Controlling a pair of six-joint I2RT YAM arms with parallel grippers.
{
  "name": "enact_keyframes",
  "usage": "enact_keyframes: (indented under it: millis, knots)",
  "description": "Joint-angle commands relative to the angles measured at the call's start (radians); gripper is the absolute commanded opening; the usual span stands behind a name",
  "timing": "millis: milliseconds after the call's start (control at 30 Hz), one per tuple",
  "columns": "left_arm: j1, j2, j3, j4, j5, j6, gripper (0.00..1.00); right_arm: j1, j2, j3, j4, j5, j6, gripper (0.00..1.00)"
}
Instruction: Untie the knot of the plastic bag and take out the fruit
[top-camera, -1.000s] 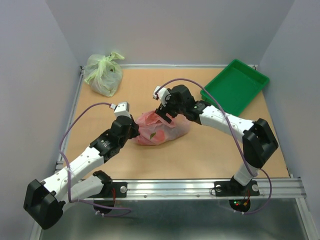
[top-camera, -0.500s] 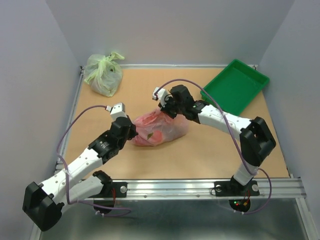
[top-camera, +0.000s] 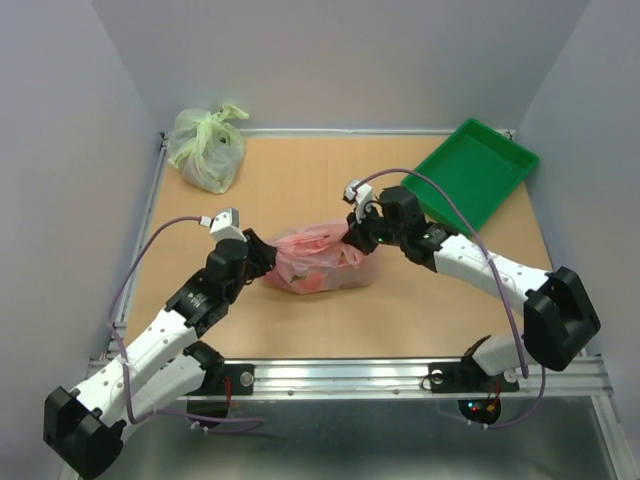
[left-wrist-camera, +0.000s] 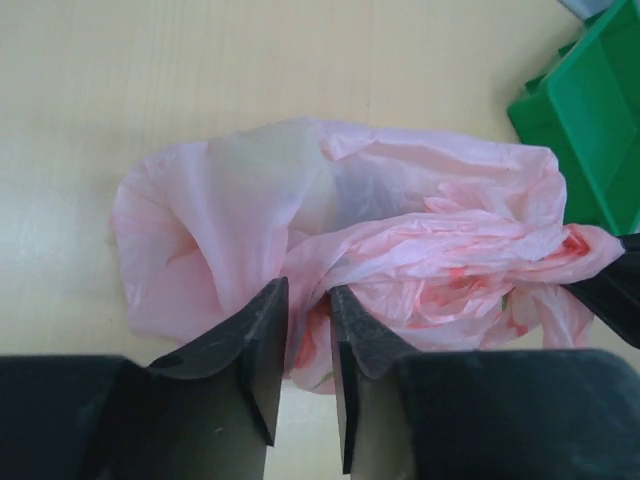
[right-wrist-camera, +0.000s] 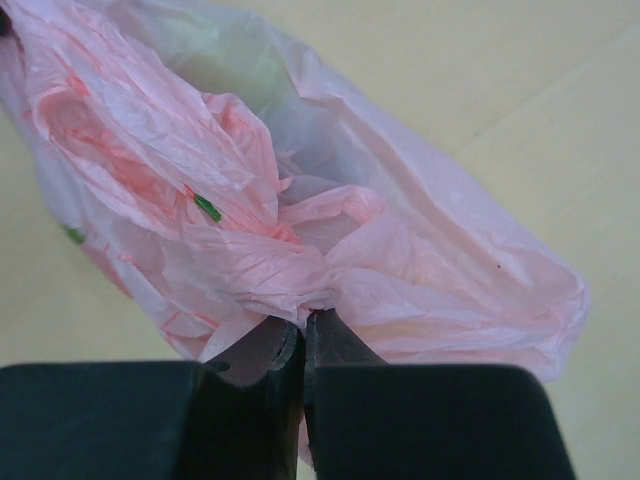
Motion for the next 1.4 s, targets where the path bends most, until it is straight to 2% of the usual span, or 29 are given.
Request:
enact_keyframes:
  millis: [0,67,133,233,300,500,633,733,833,867,900,933,967,1000,1033,1100,1200,1367]
  knots:
    - [0.022,-0.014,0.092,-0.010,0.094,0.246,0.60,-0.042,-0.042,-0.055,0.053,-0.017,-0.001,0.00]
    - [0.023,0.005,0.174,-0.033,0.153,0.368,0.75,-0.042,-0.054,-0.056,0.053,-0.017,-0.024,0.00]
    - [0.022,0.028,0.246,-0.053,0.195,0.440,0.78,-0.040,-0.071,-0.058,0.052,-0.021,-0.038,0.00]
    - [0.014,0.092,0.302,-0.059,0.273,0.590,0.78,-0.039,-0.085,-0.062,0.052,-0.035,-0.055,0.01]
    - [-0.008,0.135,0.350,-0.045,0.314,0.640,0.78,-0.033,-0.088,-0.066,0.049,-0.046,-0.062,0.01]
    - [-0.107,0.382,0.457,-0.010,0.387,0.871,0.78,-0.020,-0.091,-0.061,0.041,-0.049,-0.076,0.01]
    - [-0.117,0.445,0.466,0.010,0.437,0.919,0.76,-0.019,-0.100,-0.065,0.040,-0.040,-0.082,0.02]
    - [-0.118,0.473,0.471,0.015,0.465,0.936,0.67,-0.019,-0.106,-0.069,0.038,-0.030,-0.082,0.04]
    - [-0.118,0.485,0.463,0.021,0.450,0.937,0.37,-0.017,-0.108,-0.070,0.035,-0.021,-0.078,0.05]
    - [-0.118,0.484,0.456,0.019,0.436,0.937,0.15,-0.017,-0.111,-0.075,0.037,-0.017,-0.075,0.07]
    - [-0.118,0.468,0.453,0.019,0.419,0.934,0.05,-0.017,-0.114,-0.078,0.038,-0.004,-0.064,0.11]
    - [-0.118,0.456,0.445,0.023,0.398,0.924,0.00,-0.017,-0.118,-0.082,0.037,0.026,-0.058,0.16]
    - [-0.118,0.441,0.428,0.026,0.349,0.919,0.00,-0.017,-0.131,-0.090,0.037,0.045,-0.050,0.35]
    - [-0.118,0.406,0.419,0.030,0.327,0.918,0.00,-0.017,-0.132,-0.089,0.034,0.063,-0.034,0.45]
    - [-0.118,0.387,0.408,0.038,0.303,0.914,0.00,-0.017,-0.138,-0.087,0.026,0.074,-0.033,0.62]
    - [-0.118,0.336,0.371,0.049,0.295,0.916,0.00,-0.017,-0.163,-0.075,0.006,0.045,-0.035,0.75]
    - [-0.118,0.290,0.333,0.065,0.301,0.910,0.00,-0.019,-0.192,-0.034,0.001,-0.013,-0.029,0.89]
    - [-0.118,0.255,0.281,0.098,0.302,0.905,0.00,-0.017,-0.155,0.056,-0.008,-0.046,-0.047,0.91]
